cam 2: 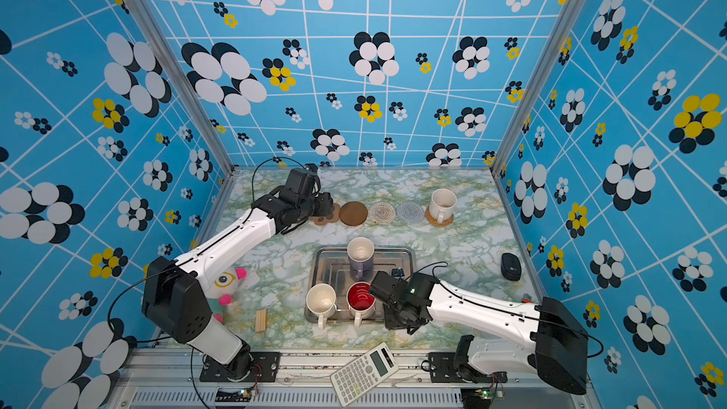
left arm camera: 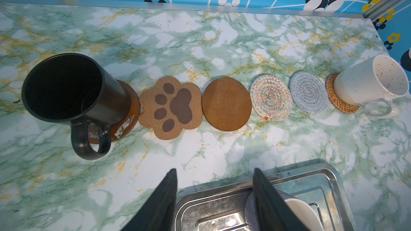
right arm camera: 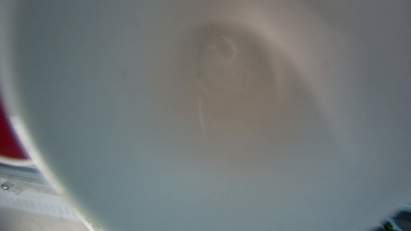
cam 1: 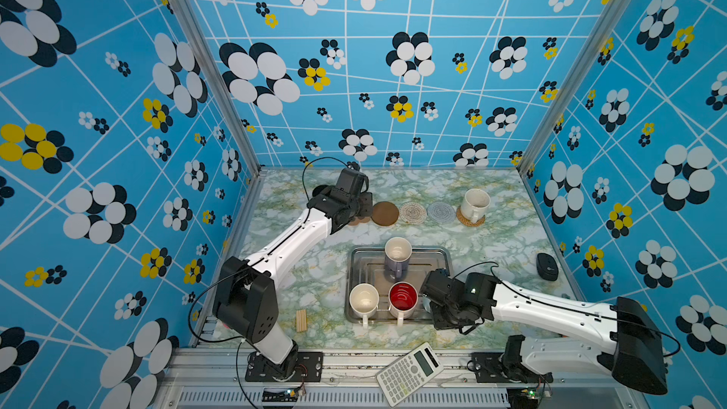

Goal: Place cups on coasters
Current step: Pick up the cup from the tray.

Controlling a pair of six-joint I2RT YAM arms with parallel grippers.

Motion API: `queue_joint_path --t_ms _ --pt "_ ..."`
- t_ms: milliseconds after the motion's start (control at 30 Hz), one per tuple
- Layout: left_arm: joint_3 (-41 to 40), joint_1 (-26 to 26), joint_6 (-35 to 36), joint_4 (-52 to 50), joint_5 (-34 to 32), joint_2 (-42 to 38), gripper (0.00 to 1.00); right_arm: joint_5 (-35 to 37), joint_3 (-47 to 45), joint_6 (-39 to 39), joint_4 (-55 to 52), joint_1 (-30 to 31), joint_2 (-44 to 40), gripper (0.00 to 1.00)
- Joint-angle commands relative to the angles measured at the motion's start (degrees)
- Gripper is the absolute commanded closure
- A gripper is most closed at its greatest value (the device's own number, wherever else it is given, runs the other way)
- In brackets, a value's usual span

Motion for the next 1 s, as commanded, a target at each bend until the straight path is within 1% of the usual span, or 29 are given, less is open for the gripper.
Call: queue_joint_path --t_ms 0,567,800,967 --pt "-0.56 -0.37 0.44 0.00 0.48 -2.00 0.44 2.08 0.76 -0.14 -3.11 0.38 1.08 1.00" --pt "-0.72 -0.62 0.40 0.06 0.25 -2.36 0.44 8.62 3.15 0.98 -6.60 2.21 -0.47 1.00" --pt "-0.73 -0.80 0.36 0.08 0.05 -2.96 0.44 12.80 6.93 -0.98 -7.82 2.20 -1.24 1.00" --pt "-0.55 -0.80 0.03 0.26 1.02 -3.37 0.44 16.61 11.42 -4.03 -8.54 2.01 -1.07 1.00"
